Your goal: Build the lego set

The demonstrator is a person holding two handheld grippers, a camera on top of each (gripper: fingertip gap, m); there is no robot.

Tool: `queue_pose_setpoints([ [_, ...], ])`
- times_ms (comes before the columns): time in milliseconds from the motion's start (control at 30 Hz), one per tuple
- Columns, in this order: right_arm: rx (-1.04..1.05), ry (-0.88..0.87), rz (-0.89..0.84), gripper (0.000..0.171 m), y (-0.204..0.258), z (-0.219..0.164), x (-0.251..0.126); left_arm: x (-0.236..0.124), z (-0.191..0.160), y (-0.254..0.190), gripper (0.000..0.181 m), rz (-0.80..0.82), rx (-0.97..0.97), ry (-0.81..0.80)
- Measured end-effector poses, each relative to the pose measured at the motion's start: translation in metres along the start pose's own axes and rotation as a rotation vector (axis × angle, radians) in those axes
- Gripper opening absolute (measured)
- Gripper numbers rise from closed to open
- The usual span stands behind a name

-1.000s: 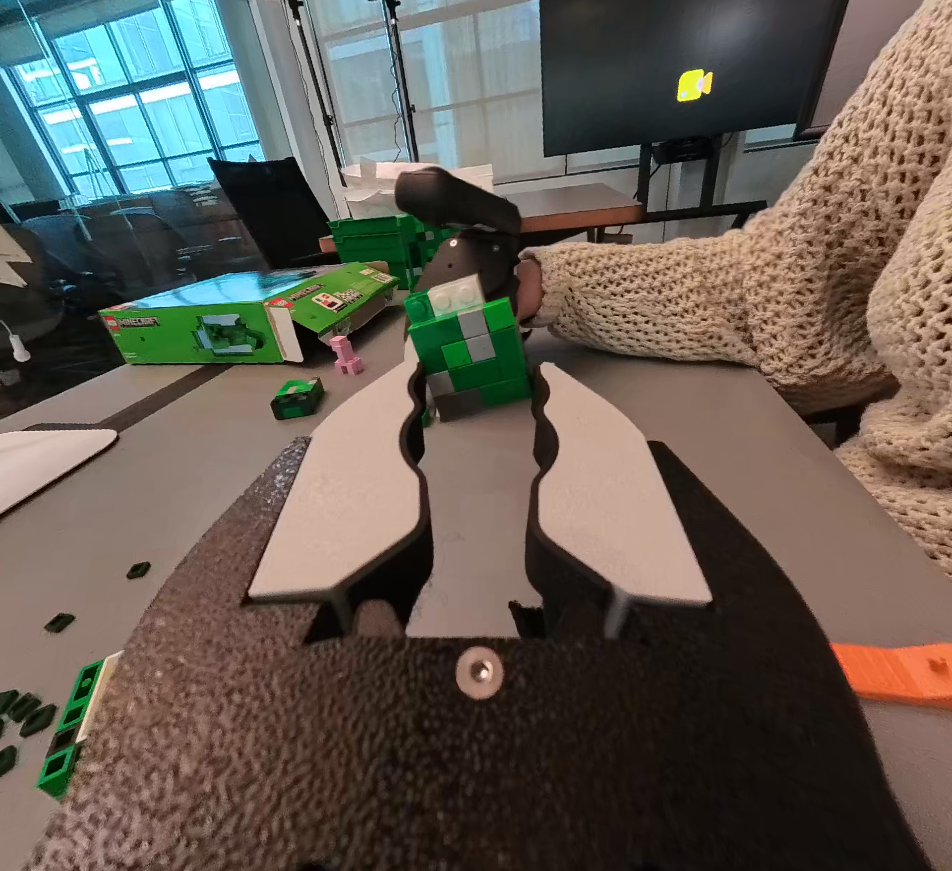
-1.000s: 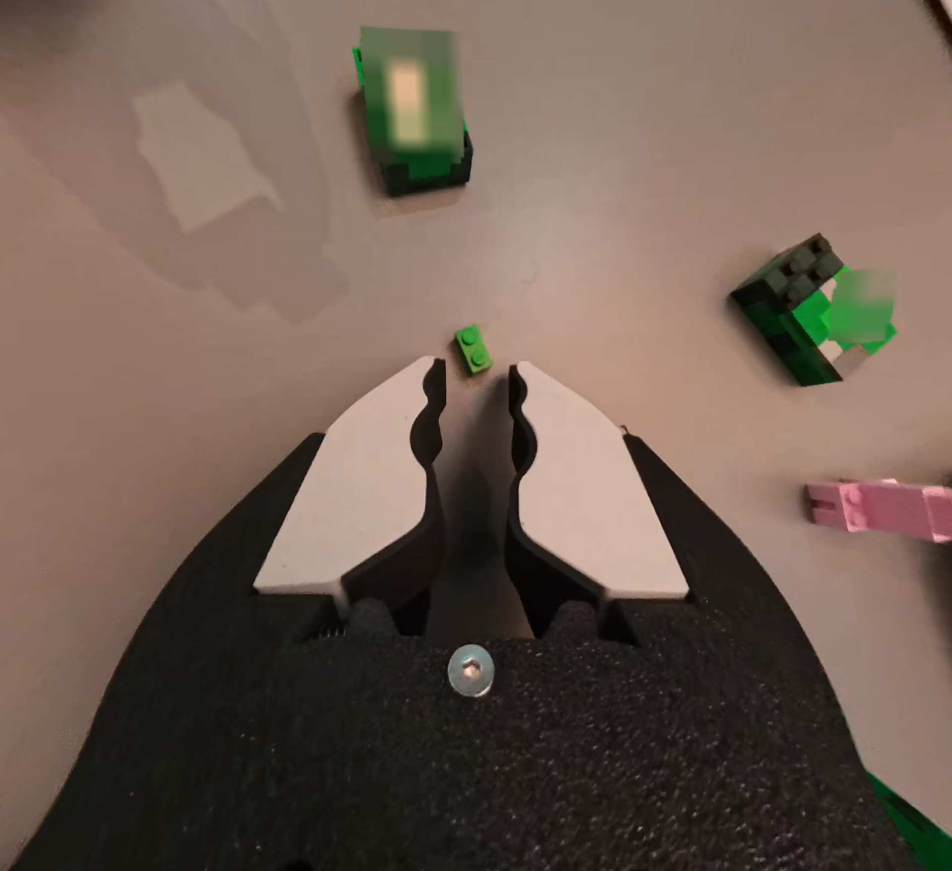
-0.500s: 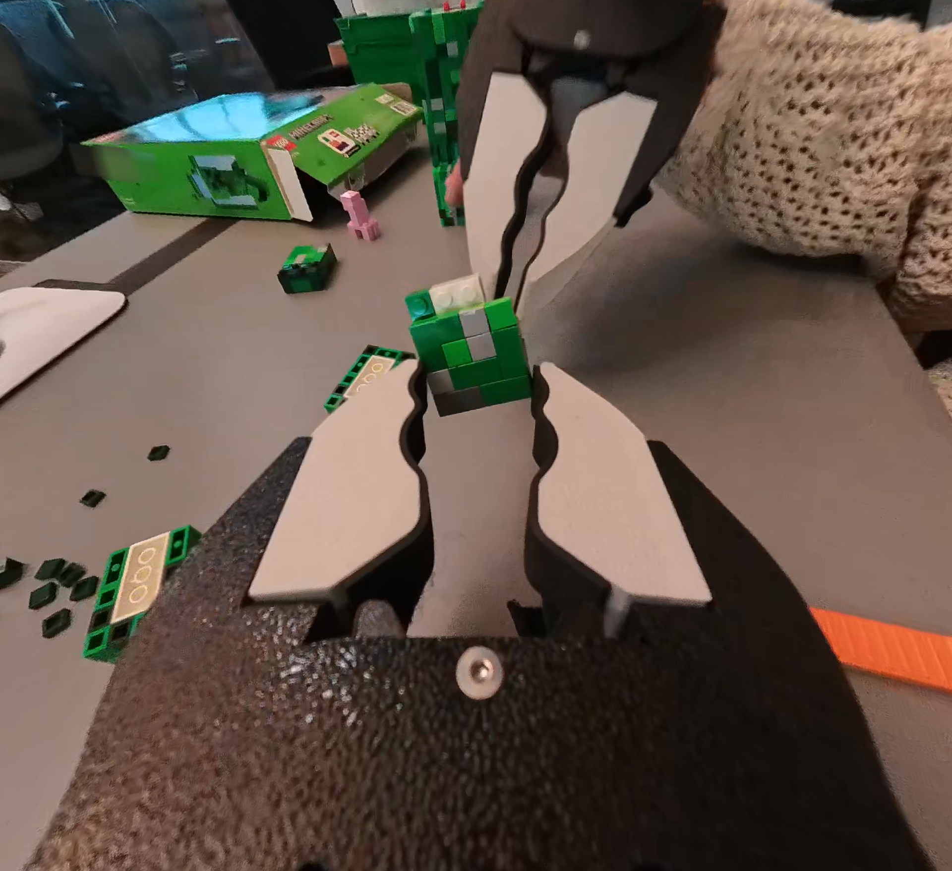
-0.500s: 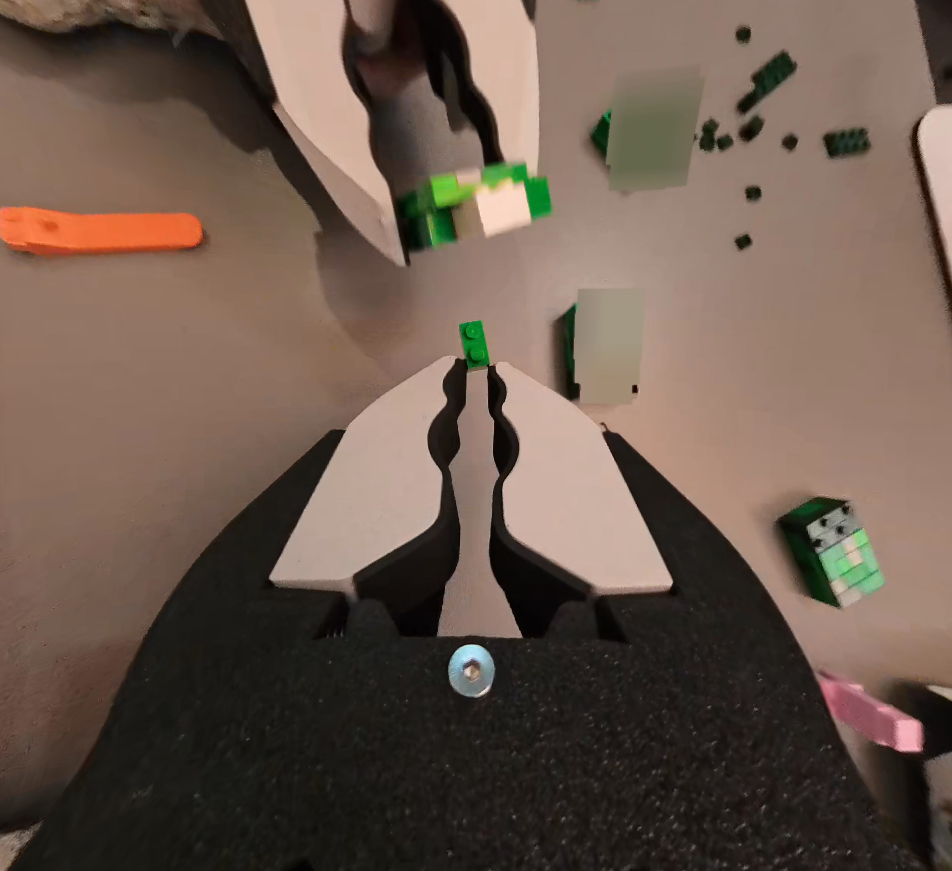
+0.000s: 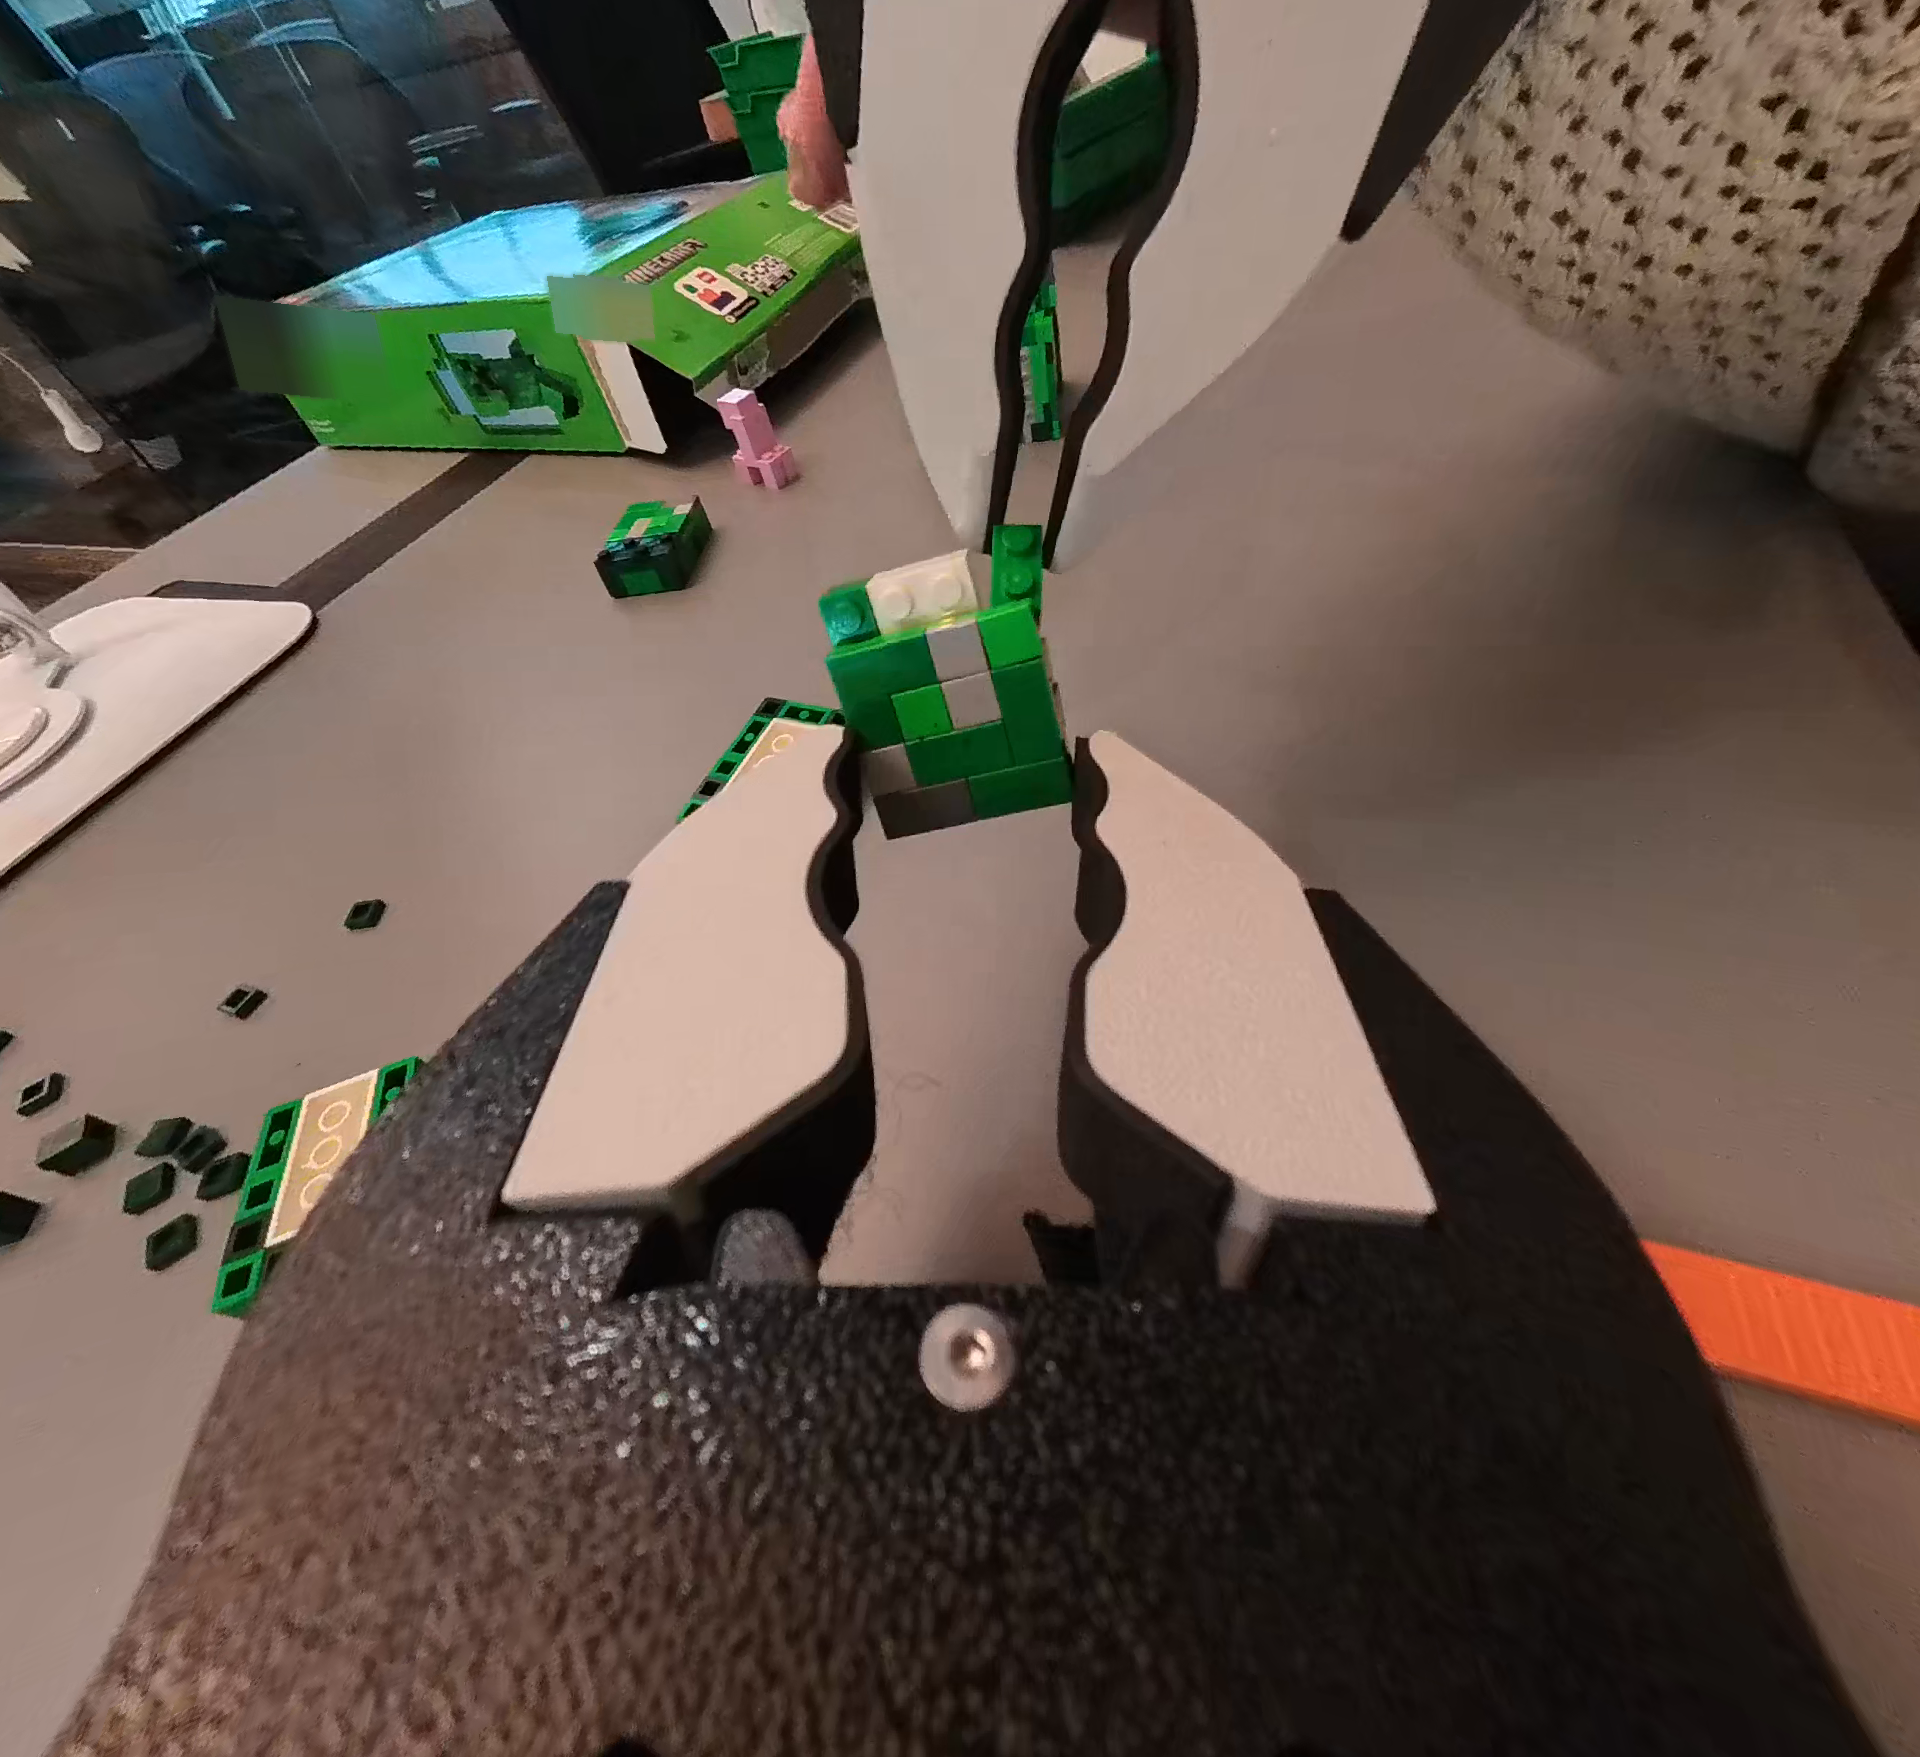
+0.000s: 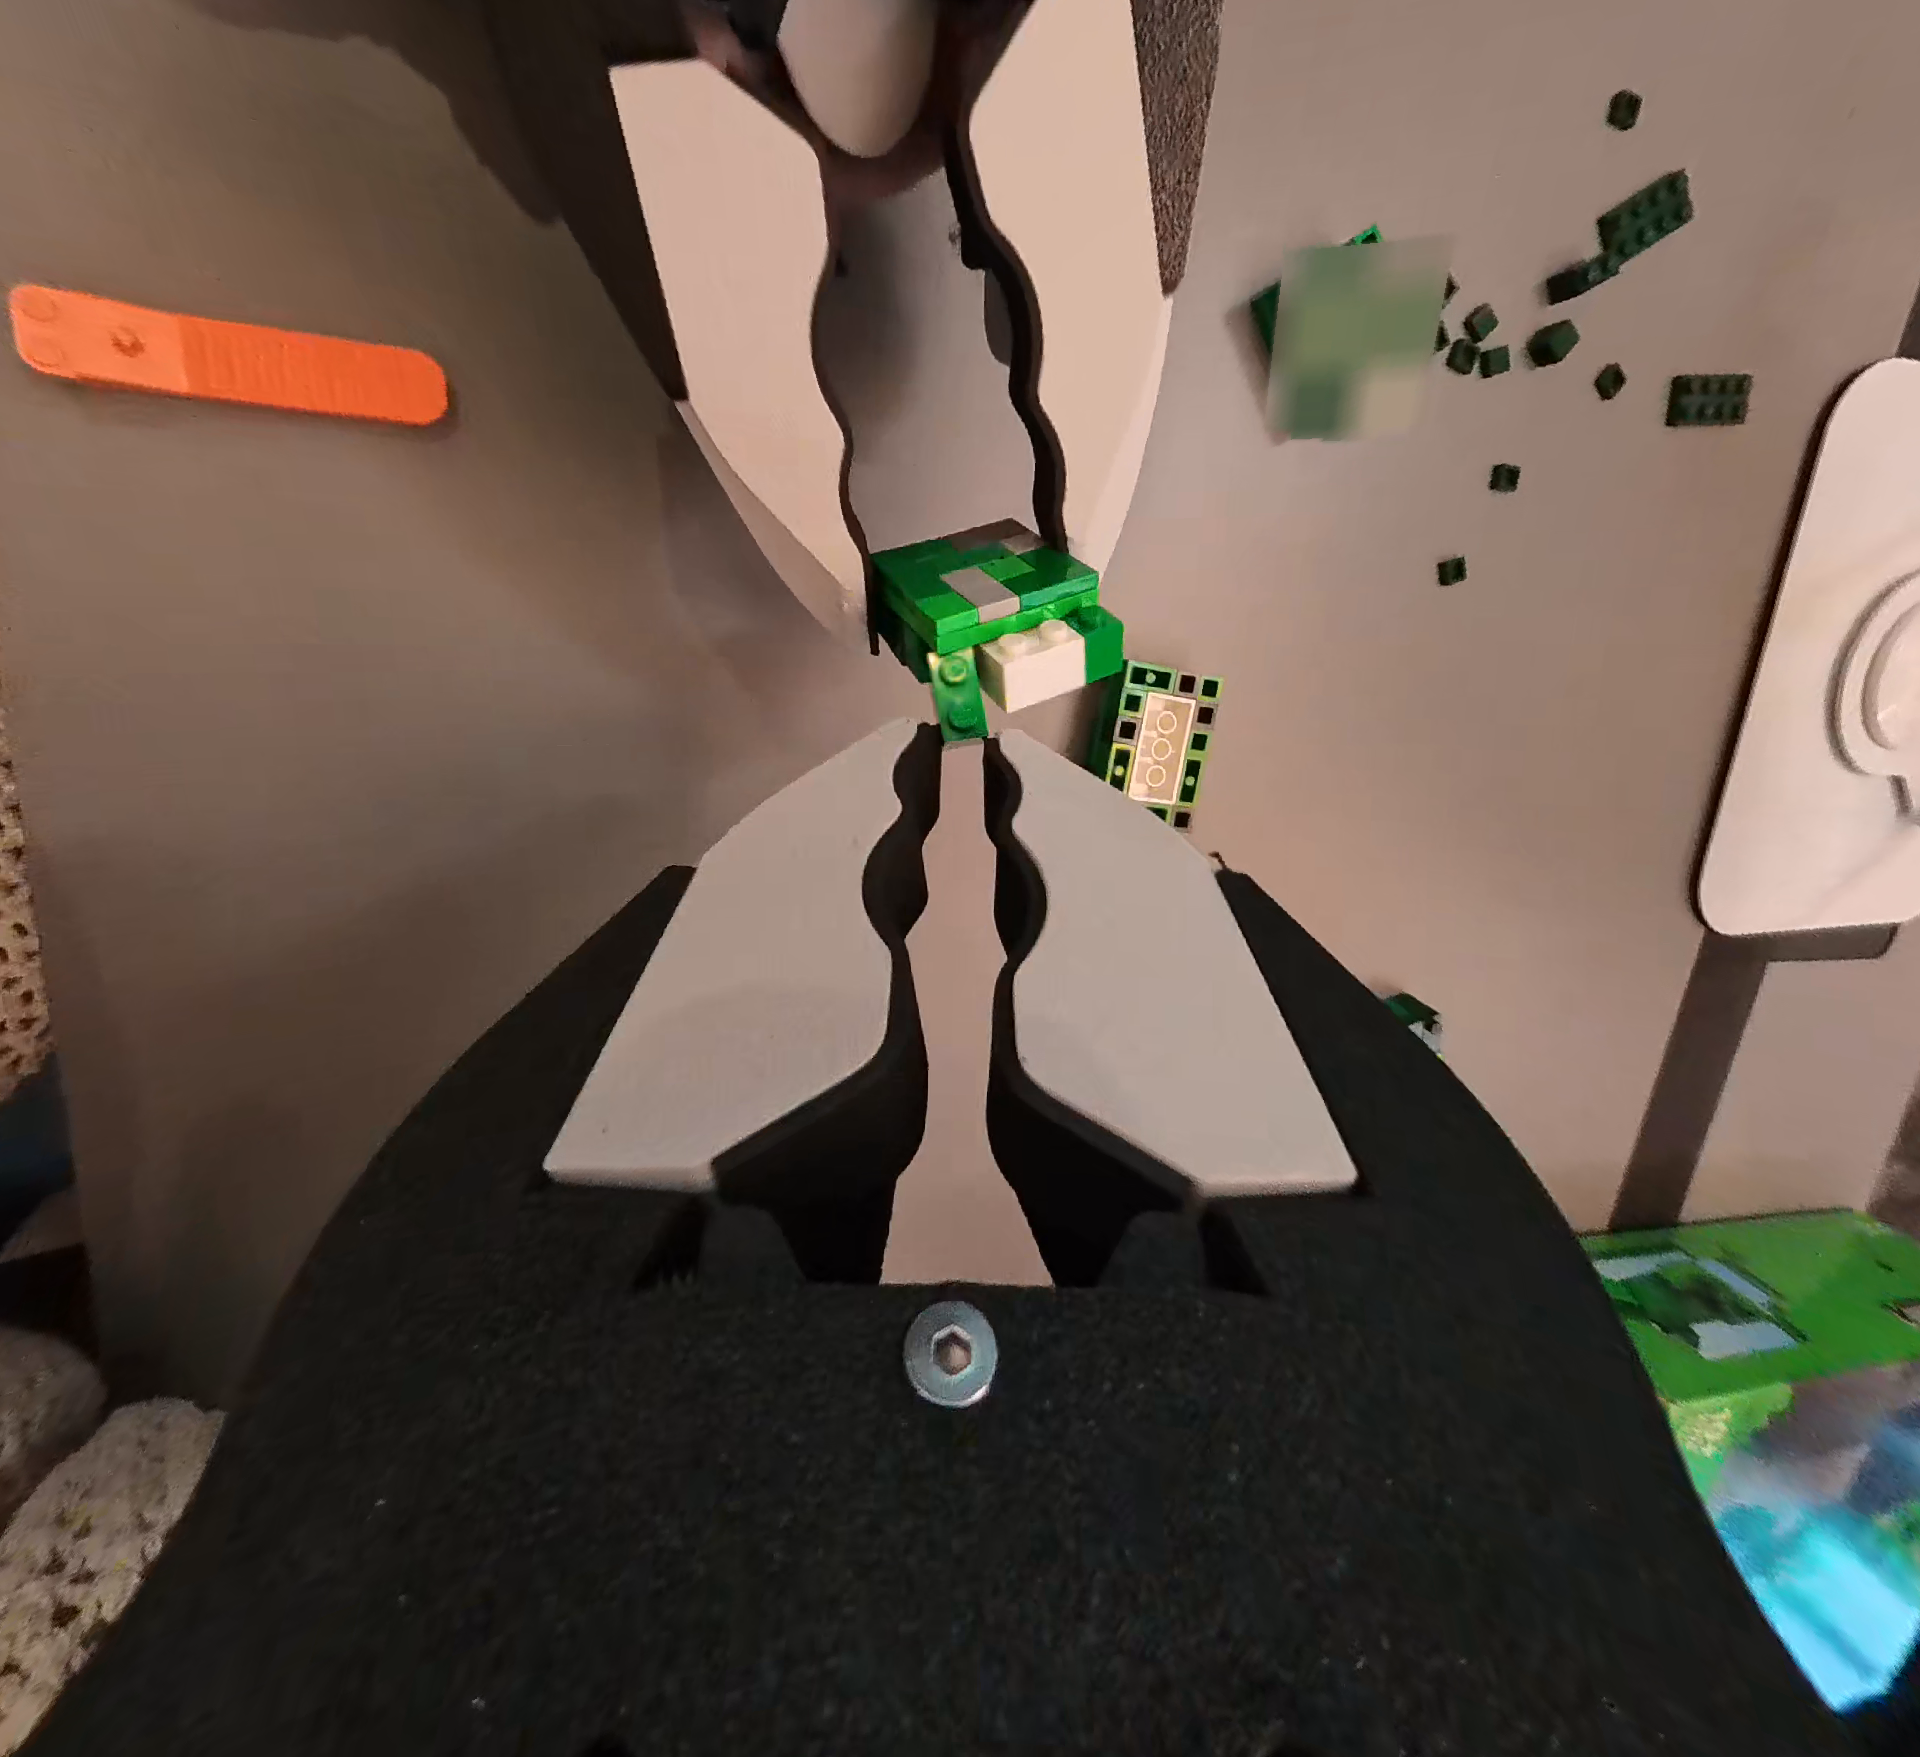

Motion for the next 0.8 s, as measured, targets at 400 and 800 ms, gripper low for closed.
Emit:
queue_pose_setpoints([
  [400, 0.003, 0.102, -0.021, 0.005, -0.003, 0.005, -0.003, 0.001, 0.002, 0.002, 0.038, 0.055, 0.057, 0.0],
  [800, -0.059, 0.091, -0.1, 0.008, -0.015, 0.032, -0.025, -0.016, 0.028, 0.013, 0.038, 0.166, 0.068, -0.19],
])
Point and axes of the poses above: each gripper's, where its closed fingertips meet, x out along the fingers, z out of its top, y = z × x across the jaws, the point moved 2 cm from there along -x, back along the fingers, and after that the axes turned 3 degrees about -y, right-handed, at the moved point
